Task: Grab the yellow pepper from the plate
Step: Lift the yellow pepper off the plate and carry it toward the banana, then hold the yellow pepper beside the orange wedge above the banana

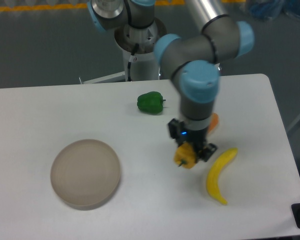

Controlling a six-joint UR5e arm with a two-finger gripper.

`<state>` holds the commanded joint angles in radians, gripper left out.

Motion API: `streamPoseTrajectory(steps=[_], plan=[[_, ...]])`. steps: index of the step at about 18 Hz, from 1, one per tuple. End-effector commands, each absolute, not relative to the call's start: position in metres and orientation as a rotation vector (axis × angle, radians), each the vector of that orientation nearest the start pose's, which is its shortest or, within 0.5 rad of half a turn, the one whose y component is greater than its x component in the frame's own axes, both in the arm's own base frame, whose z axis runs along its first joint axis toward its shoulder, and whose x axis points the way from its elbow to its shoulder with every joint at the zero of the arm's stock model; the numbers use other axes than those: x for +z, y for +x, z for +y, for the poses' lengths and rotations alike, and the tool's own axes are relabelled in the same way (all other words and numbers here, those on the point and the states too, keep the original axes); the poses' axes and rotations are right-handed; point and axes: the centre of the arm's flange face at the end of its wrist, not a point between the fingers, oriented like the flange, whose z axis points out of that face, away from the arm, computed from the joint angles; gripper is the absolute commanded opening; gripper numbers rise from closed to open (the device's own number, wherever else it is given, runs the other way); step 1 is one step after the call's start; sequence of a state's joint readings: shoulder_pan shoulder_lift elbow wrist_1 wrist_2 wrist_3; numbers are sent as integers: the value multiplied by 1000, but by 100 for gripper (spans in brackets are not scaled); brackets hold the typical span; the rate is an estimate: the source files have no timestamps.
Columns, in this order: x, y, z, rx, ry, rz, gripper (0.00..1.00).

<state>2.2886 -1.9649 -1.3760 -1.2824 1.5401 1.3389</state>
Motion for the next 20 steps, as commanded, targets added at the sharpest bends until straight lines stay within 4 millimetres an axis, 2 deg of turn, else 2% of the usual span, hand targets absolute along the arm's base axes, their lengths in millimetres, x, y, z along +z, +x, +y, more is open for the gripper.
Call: streamPoseTrajectory(steps=[3, 5, 7, 10, 12, 15, 20], plan=[[366, -341, 581, 66, -2945, 951, 0], [359, -355, 575, 53, -2958, 931, 0], [353, -356, 576, 42, -2957, 947, 0], [354, -359, 579, 51, -2944, 978, 0], [361, -360, 581, 64, -2905, 1063, 0], [360, -358, 581, 56, -2861, 1178, 0], [358, -358, 579, 55, -2867, 1188, 0]])
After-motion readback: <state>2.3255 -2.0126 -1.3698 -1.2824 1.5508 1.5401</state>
